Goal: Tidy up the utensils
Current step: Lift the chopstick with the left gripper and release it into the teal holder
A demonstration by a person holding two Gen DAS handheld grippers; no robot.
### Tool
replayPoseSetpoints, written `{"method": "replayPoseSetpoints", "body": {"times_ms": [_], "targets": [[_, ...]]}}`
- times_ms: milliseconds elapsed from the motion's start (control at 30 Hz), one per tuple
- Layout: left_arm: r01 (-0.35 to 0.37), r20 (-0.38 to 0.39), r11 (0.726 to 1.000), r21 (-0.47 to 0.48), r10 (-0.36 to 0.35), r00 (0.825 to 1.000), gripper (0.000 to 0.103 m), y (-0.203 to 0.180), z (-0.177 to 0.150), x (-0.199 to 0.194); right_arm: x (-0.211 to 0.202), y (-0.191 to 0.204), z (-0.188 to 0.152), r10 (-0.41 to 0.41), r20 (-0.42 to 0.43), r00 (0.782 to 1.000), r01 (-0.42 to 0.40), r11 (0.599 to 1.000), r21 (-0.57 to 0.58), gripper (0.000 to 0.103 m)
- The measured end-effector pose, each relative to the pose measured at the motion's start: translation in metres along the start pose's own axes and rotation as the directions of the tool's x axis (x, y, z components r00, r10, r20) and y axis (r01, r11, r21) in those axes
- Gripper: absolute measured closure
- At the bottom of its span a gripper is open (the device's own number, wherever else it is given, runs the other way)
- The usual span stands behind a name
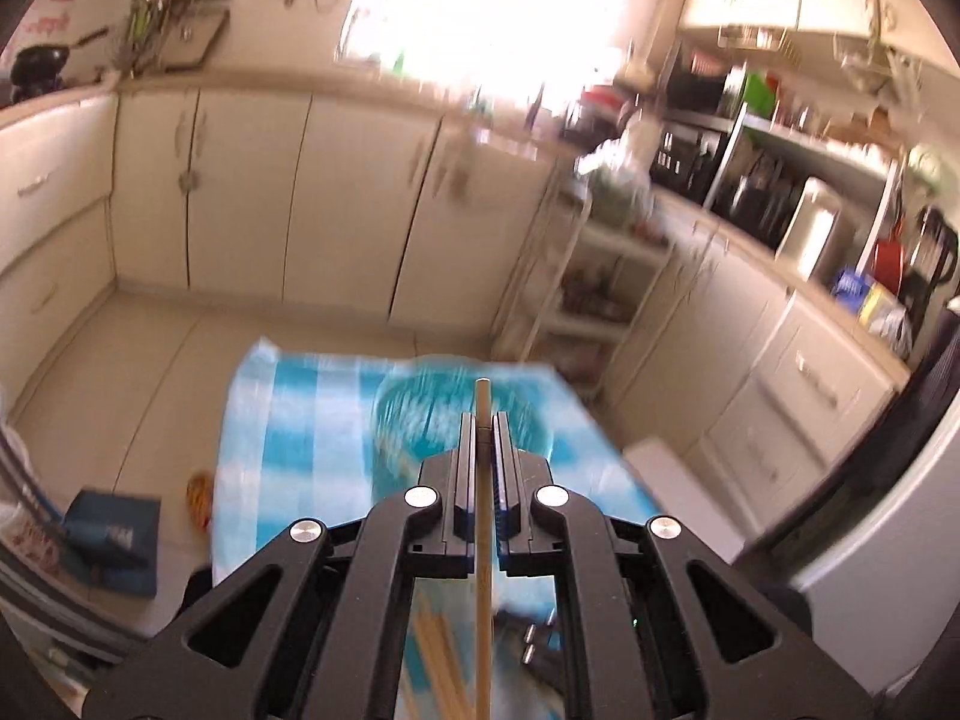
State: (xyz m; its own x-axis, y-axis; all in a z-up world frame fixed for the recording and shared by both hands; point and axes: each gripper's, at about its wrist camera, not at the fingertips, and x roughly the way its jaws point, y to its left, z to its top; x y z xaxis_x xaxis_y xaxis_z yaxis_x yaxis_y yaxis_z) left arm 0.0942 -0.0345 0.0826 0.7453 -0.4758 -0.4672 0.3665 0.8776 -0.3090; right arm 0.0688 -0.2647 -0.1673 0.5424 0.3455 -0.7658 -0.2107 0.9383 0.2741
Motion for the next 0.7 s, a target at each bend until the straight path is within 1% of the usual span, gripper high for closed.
{"method": "replayPoseSetpoints", "body": {"times_ms": [67, 133, 200, 267, 333, 400, 433, 467, 567, 600, 633, 700], "targets": [[-0.015, 0.096, 1.0, -0.002, 0.015, 0.995, 0.098, -0.007, 0.02, -0.001, 0.001, 0.0, 0.0, 0.002, 0.003, 1.0, -0.002, 1.0, 0.001, 0.097], [-0.036, 0.211, 0.999, -0.026, 0.041, 0.977, 0.098, -0.011, 0.042, 0.001, 0.002, 0.0, -0.001, 0.006, 0.006, 1.0, -0.006, 1.0, 0.004, 0.097], [-0.069, 0.281, 0.996, -0.057, 0.082, 0.956, 0.098, -0.013, 0.056, 0.009, 0.002, -0.001, -0.001, 0.01, 0.007, 1.0, -0.01, 1.0, 0.009, 0.097], [-0.105, 0.329, 0.991, -0.086, 0.128, 0.936, 0.098, -0.012, 0.067, 0.021, 0.002, -0.001, -0.001, 0.011, 0.009, 1.0, -0.011, 1.0, 0.01, 0.097], [-0.144, 0.359, 0.983, -0.112, 0.175, 0.917, 0.098, -0.01, 0.071, 0.036, 0.001, -0.001, -0.001, 0.01, 0.009, 1.0, -0.01, 1.0, 0.009, 0.097], [-0.193, 0.371, 0.973, -0.126, 0.227, 0.901, 0.098, -0.008, 0.069, 0.053, 0.001, -0.001, -0.001, 0.012, 0.01, 1.0, -0.012, 1.0, 0.009, 0.096], [-0.209, 0.367, 0.969, -0.133, 0.245, 0.898, 0.098, -0.006, 0.065, 0.06, 0.001, -0.001, -0.001, 0.014, 0.011, 1.0, -0.014, 1.0, 0.01, 0.095], [-0.224, 0.35, 0.963, -0.151, 0.264, 0.899, 0.098, -0.001, 0.061, 0.071, 0.001, -0.002, -0.001, 0.015, 0.011, 1.0, -0.015, 1.0, 0.011, 0.095], [-0.235, 0.308, 0.952, -0.194, 0.286, 0.907, 0.098, 0.014, 0.047, 0.093, 0.003, -0.001, 0.0, 0.021, 0.011, 1.0, -0.021, 1.0, 0.02, 0.095], [-0.247, 0.298, 0.947, -0.204, 0.301, 0.906, 0.098, 0.017, 0.04, 0.099, 0.003, -0.002, 0.0, 0.023, 0.011, 1.0, -0.023, 0.999, 0.022, 0.095], [-0.254, 0.294, 0.945, -0.207, 0.308, 0.905, 0.098, 0.019, 0.036, 0.103, 0.003, -0.002, 0.0, 0.023, 0.011, 1.0, -0.024, 0.999, 0.024, 0.095], [-0.268, 0.274, 0.943, -0.2, 0.316, 0.908, 0.098, 0.02, 0.026, 0.11, 0.003, -0.002, 0.0, 0.024, 0.012, 1.0, -0.025, 0.999, 0.026, 0.095]]}}
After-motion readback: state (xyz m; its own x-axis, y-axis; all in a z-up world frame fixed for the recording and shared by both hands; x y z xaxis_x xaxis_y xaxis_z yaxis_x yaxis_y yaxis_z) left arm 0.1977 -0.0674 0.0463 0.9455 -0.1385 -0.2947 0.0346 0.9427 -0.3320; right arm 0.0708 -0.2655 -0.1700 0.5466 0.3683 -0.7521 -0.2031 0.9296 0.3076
